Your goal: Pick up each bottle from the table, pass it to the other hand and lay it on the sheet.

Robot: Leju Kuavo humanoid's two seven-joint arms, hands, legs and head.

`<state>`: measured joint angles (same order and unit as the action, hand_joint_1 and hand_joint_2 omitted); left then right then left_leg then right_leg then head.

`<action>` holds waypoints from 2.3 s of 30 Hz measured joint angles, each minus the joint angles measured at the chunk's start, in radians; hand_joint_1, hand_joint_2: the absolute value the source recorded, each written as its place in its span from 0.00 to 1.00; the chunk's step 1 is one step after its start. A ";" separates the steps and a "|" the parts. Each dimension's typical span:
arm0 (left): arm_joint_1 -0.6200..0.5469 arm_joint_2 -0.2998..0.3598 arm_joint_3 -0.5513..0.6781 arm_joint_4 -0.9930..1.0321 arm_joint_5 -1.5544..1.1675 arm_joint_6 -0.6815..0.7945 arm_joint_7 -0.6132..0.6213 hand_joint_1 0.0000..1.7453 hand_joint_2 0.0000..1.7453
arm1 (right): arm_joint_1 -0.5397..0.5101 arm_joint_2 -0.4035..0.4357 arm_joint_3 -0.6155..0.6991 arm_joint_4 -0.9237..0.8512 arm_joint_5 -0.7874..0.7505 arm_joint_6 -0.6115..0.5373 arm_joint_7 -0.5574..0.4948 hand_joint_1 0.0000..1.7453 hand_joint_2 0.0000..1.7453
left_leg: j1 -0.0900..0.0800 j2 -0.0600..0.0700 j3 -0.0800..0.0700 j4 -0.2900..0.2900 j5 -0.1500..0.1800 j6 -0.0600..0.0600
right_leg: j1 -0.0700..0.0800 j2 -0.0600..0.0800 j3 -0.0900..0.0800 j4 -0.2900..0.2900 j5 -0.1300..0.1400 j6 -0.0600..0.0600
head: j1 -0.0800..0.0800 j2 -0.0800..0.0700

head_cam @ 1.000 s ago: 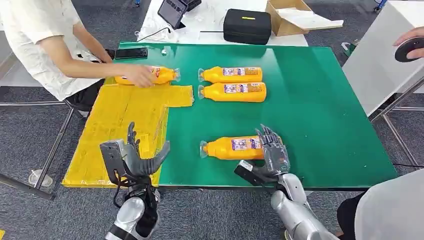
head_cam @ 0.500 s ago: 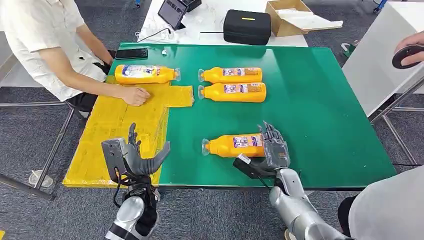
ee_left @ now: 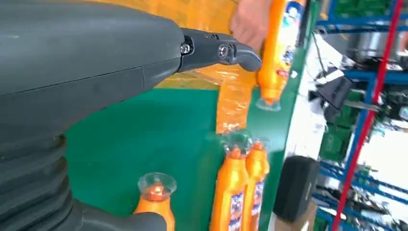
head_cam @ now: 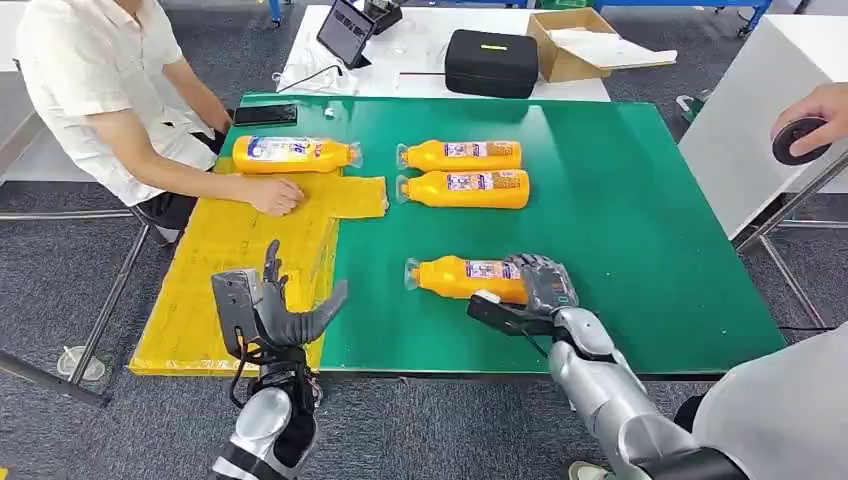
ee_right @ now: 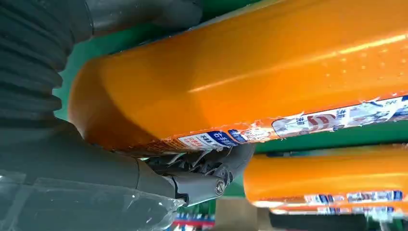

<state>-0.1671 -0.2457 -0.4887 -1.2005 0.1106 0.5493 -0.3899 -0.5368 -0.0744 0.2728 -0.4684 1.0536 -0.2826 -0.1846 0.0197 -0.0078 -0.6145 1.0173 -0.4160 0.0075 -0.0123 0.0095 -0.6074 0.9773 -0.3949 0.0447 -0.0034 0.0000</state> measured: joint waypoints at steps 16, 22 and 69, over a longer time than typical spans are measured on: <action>-0.008 -0.005 -0.005 0.021 0.013 -0.029 -0.003 0.00 1.00 | -0.010 -0.006 -0.033 0.008 -0.203 0.102 -0.182 1.00 1.00 | 0.001 0.003 0.016 0.000 -0.004 0.000 | 0.001 0.005 0.020 -0.003 -0.002 0.002 | 0.000 0.000; 0.014 -0.004 -0.010 0.024 0.076 -0.098 0.028 0.00 1.00 | 0.054 0.047 -0.094 -0.047 -0.353 0.026 -0.322 1.00 1.00 | 0.002 0.009 0.014 0.000 -0.005 -0.001 | 0.002 0.012 0.024 -0.002 0.001 -0.001 | -0.001 0.000; 0.047 0.032 -0.104 -0.042 0.250 -0.345 -0.054 0.00 1.00 | 0.228 0.274 0.275 -0.283 -0.582 -0.020 -0.409 1.00 1.00 | 0.002 0.003 -0.019 0.000 0.001 -0.003 | 0.001 0.006 -0.007 0.001 0.001 -0.001 | -0.001 0.000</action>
<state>-0.1199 -0.2140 -0.5928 -1.2421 0.3601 0.2045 -0.4437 -0.3090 0.1999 0.5478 -0.7519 0.4715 -0.3029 -0.5940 0.0214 -0.0045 -0.6339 1.0172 -0.4155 0.0045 -0.0110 0.0150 -0.6144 0.9780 -0.3934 0.0436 -0.0042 0.0004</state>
